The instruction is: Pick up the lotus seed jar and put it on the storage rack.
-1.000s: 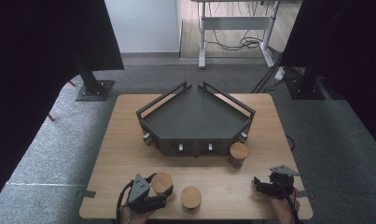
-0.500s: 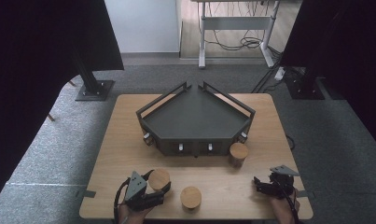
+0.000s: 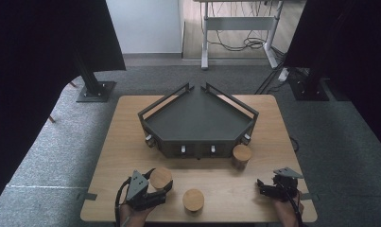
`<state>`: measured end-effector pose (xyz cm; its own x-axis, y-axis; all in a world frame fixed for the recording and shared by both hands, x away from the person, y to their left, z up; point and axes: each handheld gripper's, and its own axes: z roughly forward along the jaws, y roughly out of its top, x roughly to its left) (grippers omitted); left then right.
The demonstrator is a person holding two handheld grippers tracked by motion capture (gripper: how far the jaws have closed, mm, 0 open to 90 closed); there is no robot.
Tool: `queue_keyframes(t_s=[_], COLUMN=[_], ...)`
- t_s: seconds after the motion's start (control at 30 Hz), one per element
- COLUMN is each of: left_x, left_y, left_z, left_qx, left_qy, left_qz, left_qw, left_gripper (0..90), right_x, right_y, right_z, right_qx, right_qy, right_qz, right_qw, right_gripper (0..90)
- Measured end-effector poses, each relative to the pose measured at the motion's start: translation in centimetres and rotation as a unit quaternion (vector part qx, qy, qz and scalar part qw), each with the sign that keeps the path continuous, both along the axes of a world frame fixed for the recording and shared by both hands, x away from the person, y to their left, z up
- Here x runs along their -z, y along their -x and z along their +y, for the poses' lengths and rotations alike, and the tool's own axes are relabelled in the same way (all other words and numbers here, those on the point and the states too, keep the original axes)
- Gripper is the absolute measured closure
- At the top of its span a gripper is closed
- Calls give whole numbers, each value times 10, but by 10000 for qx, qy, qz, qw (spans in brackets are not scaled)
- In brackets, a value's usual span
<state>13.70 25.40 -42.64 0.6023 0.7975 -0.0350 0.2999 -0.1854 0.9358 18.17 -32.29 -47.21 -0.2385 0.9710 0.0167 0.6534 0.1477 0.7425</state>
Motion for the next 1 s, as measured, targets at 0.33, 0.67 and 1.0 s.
queue_keyframes(t_s=[0.33,0.67,1.0], left_x=[-6,-11,-18], left_y=[-1,-6,-10], left_z=[-1,0,-1], left_qx=[-74,-113,-154], left_qy=[49,99,111], left_qz=[-76,-88,-109], left_qw=[9999,9998,9998], left_gripper=[238,238,238], right_x=[0,0,0], right_y=[0,0,0], right_z=[1,1,1], right_qx=[8,16,19], right_qy=[3,4,4], right_qz=[-2,-2,-1], right_qw=[10000,10000,10000], right_gripper=[62,61,61])
